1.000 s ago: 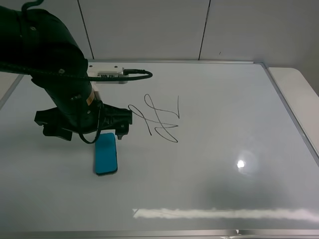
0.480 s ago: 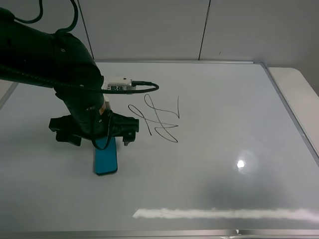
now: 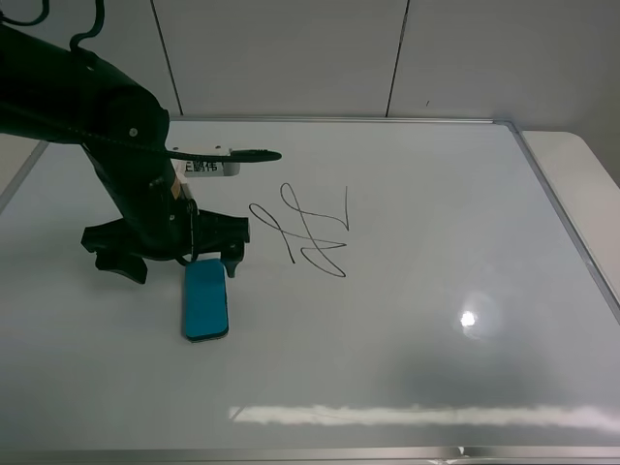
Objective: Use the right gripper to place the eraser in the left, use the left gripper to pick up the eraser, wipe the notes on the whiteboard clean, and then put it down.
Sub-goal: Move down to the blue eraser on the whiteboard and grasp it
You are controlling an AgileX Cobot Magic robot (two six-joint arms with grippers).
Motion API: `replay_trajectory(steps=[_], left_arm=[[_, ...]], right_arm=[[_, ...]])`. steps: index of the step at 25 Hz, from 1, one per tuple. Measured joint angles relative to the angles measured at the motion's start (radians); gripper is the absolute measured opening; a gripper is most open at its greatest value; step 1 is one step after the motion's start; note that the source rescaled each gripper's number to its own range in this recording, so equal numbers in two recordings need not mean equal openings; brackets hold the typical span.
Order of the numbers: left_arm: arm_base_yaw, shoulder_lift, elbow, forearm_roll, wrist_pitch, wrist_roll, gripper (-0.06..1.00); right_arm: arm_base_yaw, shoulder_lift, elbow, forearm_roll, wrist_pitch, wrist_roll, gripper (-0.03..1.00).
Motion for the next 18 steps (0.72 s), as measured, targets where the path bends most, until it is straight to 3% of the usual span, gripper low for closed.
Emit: replay_trajectory(steps=[14, 18], left_arm=[[0.000, 0.074, 0.004, -0.002, -0.032, -0.049, 1.00], [-0.002, 0.075, 0.044, -0.001, -0.084, -0.073, 1.00]], right_arm=[[0.000, 0.000, 0.000, 0.000, 0.000, 0.000, 1.00], [0.000, 0.000, 0.000, 0.000, 0.000, 0.000, 1.00]])
